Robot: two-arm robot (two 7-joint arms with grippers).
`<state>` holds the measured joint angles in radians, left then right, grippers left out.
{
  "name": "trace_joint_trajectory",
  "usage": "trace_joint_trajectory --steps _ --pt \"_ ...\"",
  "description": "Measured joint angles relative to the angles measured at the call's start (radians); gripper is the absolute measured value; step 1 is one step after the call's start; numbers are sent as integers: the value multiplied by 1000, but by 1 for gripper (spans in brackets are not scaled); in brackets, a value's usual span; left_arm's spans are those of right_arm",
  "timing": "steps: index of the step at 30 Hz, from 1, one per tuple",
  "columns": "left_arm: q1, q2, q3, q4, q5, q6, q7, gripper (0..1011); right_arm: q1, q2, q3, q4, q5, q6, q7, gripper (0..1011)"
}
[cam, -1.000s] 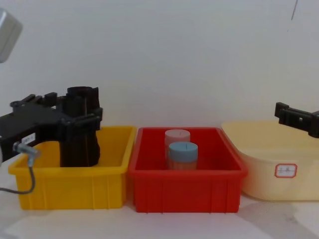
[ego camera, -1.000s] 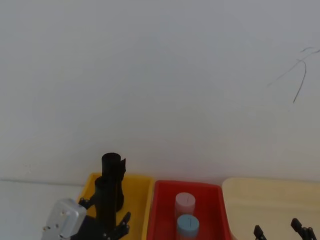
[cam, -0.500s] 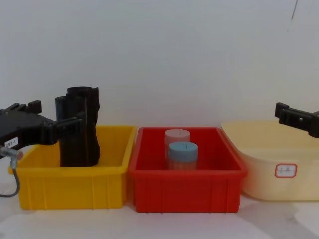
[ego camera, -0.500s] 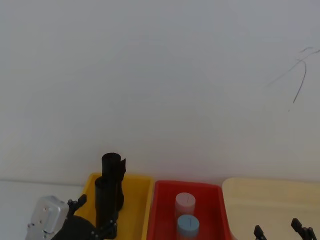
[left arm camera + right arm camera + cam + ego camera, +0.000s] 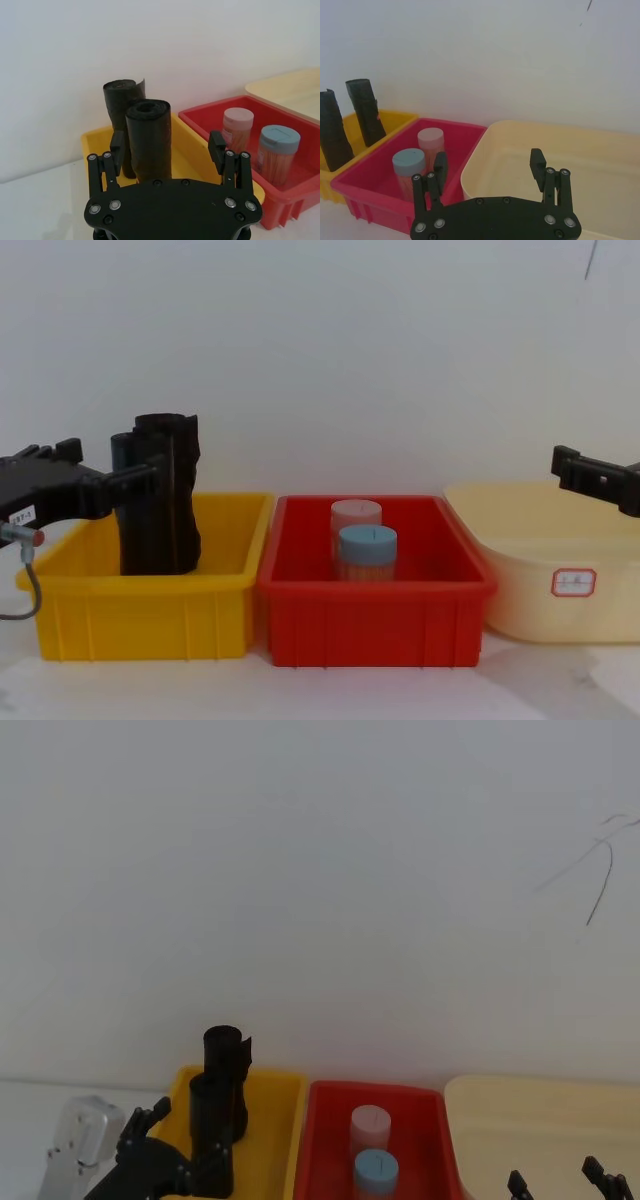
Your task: Pick up the garbage bag with the one hand and transfer it to the other hand.
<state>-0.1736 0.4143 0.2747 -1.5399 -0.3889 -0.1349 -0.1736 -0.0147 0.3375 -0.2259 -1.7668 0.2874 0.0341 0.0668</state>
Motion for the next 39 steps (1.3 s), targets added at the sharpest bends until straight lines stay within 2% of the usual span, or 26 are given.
trace_joint_trajectory --steps 17,36,39 --pt "-65 -27 -13 93 -13 -30 -53 1002 0 0 0 0 0 0 0 1001" --pt "-183 -67 9 246 5 -65 -127 1000 0 0 0 0 0 0 0 1001" --pt "-197 -73 11 268 7 -69 -137 949 0 0 0 0 0 0 0 1001"
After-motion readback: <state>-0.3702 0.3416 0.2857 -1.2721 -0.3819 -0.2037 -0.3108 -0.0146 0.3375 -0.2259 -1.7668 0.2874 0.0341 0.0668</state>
